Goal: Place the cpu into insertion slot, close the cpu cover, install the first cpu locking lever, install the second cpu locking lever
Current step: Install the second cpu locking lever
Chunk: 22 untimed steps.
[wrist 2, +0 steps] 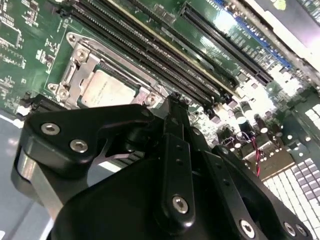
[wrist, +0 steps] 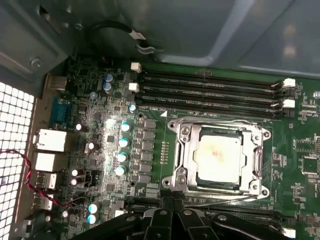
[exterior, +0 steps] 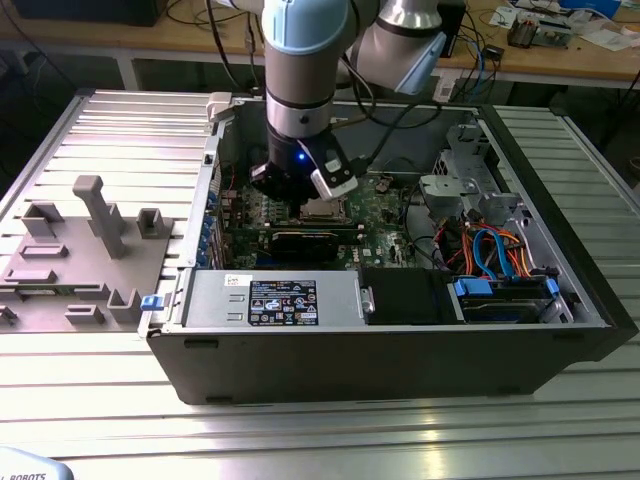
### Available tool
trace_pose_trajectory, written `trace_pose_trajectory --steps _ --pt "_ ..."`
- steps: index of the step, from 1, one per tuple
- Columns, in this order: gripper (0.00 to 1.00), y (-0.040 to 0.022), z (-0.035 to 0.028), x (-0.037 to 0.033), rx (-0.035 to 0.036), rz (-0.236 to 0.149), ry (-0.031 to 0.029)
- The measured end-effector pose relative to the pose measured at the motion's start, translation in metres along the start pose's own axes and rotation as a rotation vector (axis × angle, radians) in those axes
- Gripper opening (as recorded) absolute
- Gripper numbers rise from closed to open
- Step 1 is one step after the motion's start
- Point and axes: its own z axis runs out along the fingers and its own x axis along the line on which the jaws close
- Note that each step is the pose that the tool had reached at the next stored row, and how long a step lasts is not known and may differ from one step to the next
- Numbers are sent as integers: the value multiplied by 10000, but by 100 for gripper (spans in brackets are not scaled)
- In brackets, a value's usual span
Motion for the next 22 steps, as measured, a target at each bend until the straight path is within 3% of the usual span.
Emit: trace_pose_trajectory --steps 2,5,9,11,17,22 --pt "11 -67 18 7 -203 -1 -19" --pt "11 -131 32 13 -345 -1 -32" --pt "11 -177 61 18 -620 -2 -59" --pt "11 -193 94 19 -696 -2 -71" --pt "11 -201 154 19 -697 -6 -67" --pt "11 -104 192 10 -698 -58 -57"
